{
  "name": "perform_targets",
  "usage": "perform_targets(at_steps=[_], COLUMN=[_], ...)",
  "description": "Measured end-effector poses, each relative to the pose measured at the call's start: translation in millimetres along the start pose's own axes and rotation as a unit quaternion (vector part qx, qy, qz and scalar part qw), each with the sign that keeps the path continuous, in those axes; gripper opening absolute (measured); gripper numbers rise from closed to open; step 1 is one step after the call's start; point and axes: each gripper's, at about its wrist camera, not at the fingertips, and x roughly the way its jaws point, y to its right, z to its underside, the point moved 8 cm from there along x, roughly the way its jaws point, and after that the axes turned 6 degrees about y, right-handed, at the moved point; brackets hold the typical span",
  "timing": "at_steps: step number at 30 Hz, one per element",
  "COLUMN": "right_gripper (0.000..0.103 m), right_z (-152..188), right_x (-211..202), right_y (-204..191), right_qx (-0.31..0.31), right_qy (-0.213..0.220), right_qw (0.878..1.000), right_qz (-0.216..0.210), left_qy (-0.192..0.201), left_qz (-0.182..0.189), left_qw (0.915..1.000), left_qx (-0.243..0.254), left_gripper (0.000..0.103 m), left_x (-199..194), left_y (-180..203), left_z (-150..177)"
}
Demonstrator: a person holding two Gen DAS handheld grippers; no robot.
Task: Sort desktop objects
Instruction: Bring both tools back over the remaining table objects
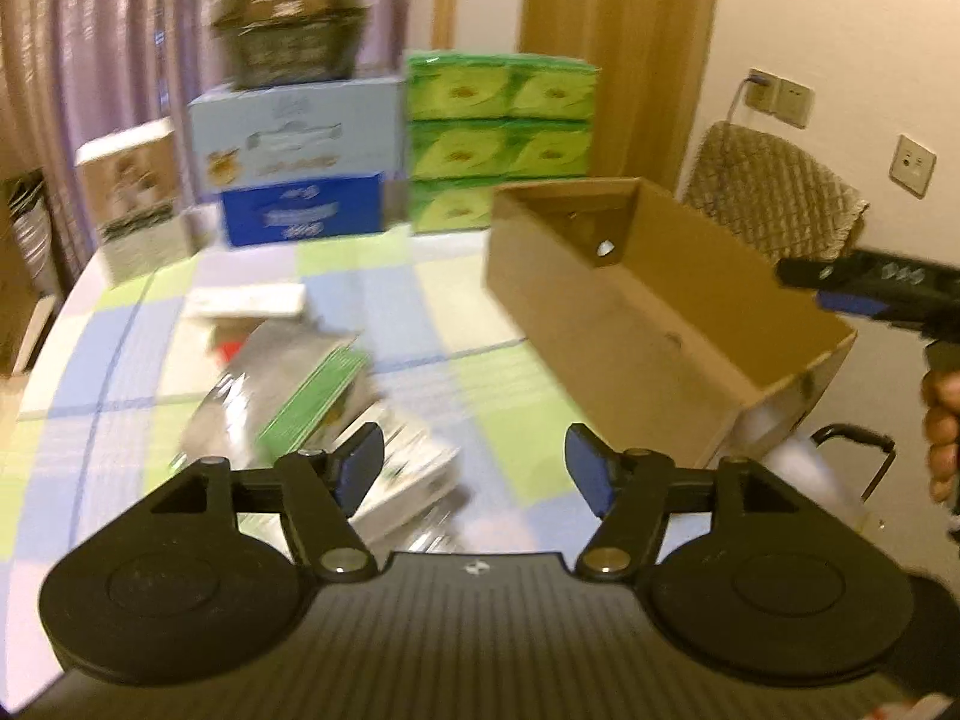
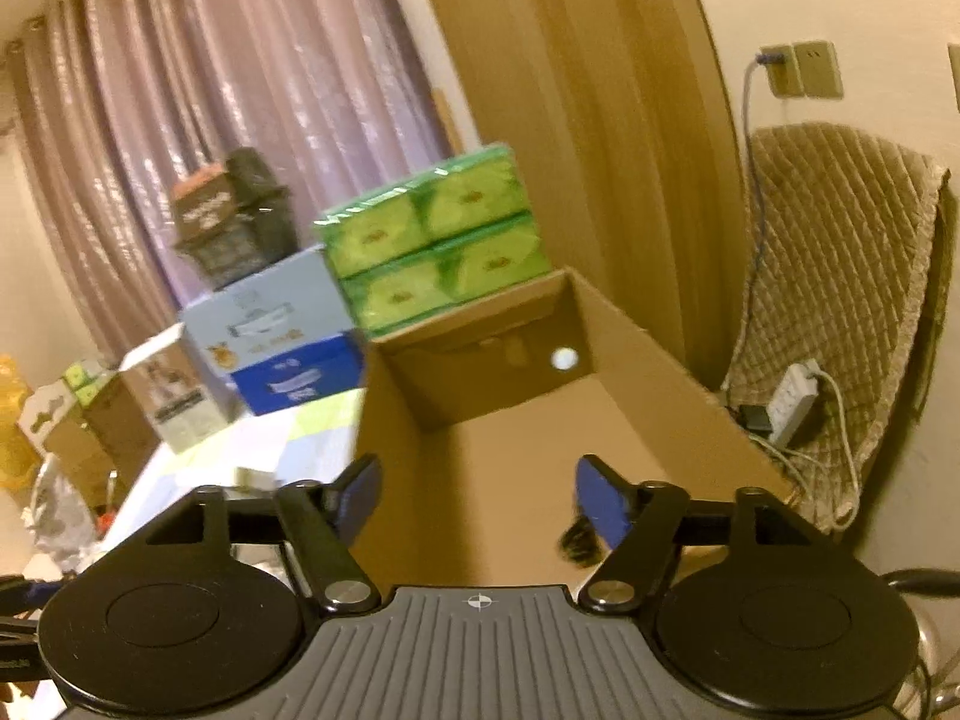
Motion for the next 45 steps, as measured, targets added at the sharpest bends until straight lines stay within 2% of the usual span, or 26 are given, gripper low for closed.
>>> perform_targets(at_steps=[3, 5, 8, 14, 18, 23, 27, 31, 36, 38, 40, 45], right_gripper=[0.083, 0.091, 0.097, 0.101, 0.101, 0.101, 0.101, 0.101, 0.1, 0.095, 0.092, 0.092], right_z=[9, 17, 37, 82, 108, 128, 141, 156, 170, 174, 179, 190], right_x=[-13, -20, -25, -23, -16, -6, 6, 20, 38, 46, 56, 77], right_y=[-31, -50, -83, -131, -144, -152, -151, -151, -157, -162, -167, -181], right_qx=[-0.013, -0.024, -0.062, -0.125, -0.166, -0.199, -0.209, -0.214, -0.215, -0.214, -0.213, -0.201], right_qy=[0.001, -0.005, -0.022, -0.067, -0.1, -0.12, -0.141, -0.163, -0.177, -0.179, -0.184, -0.191], right_qw=[1.0, 0.999, 0.995, 0.983, 0.972, 0.962, 0.957, 0.953, 0.95, 0.949, 0.948, 0.95], right_qz=[-0.022, -0.041, -0.069, -0.113, -0.134, -0.142, -0.142, -0.14, -0.142, -0.144, -0.145, -0.144], left_qy=[-0.006, -0.008, -0.007, -0.011, -0.02, -0.026, -0.036, -0.046, -0.053, -0.056, -0.063, -0.06], left_qz=[-0.02, -0.03, -0.038, -0.042, -0.027, -0.006, 0.011, 0.022, 0.029, 0.033, 0.036, 0.037], left_qw=[0.9997, 0.9993, 0.999, 0.998, 0.9955, 0.9901, 0.9851, 0.978, 0.9772, 0.9783, 0.9788, 0.9804], left_qx=[0.012, 0.019, 0.022, 0.046, 0.089, 0.138, 0.168, 0.202, 0.204, 0.197, 0.192, 0.184], left_gripper=[0.068, 0.075, 0.082, 0.089, 0.091, 0.091, 0.082, 0.08, 0.077, 0.071, 0.056, 0.055], left_x=[-21, -33, -47, -59, -57, -48, -32, -15, 4, 10, 16, 24], left_y=[-22, -35, -53, -76, -81, -80, -76, -71, -71, -72, -74, -79], left_z=[19, 29, 39, 50, 55, 60, 65, 71, 75, 75, 76, 72])
